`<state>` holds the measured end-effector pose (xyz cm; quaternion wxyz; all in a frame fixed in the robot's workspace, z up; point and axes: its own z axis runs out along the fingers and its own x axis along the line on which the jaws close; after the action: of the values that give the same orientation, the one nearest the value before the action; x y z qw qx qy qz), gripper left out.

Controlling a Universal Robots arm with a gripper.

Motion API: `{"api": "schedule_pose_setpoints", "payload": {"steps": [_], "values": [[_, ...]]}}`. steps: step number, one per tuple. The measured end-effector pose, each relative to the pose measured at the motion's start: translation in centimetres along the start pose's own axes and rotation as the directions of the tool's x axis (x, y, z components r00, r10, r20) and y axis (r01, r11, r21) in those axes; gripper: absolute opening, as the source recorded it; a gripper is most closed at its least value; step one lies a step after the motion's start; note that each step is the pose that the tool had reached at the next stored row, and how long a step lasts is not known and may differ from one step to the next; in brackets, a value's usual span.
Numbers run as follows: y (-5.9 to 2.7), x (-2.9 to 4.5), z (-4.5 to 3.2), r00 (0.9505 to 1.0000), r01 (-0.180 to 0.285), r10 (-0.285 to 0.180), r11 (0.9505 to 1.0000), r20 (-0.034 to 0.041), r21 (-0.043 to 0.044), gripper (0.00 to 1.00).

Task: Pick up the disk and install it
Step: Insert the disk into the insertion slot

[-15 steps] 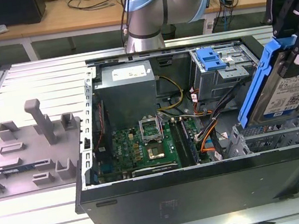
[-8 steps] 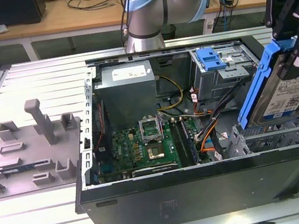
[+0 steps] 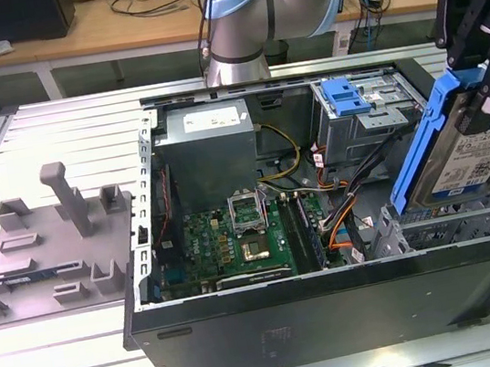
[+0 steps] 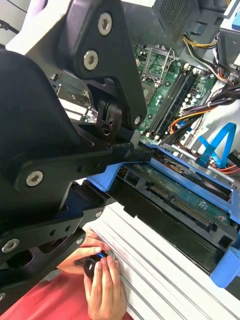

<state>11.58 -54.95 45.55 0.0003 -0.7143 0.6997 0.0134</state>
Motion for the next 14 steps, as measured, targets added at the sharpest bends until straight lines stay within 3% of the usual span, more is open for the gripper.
{"api": "schedule_pose_setpoints", "payload": {"steps": [14], "values": [[-0.09, 0.04, 0.42, 1.0000, 0.000, 0.000, 1.0000, -0.0001, 0.0000, 0.37]]}}
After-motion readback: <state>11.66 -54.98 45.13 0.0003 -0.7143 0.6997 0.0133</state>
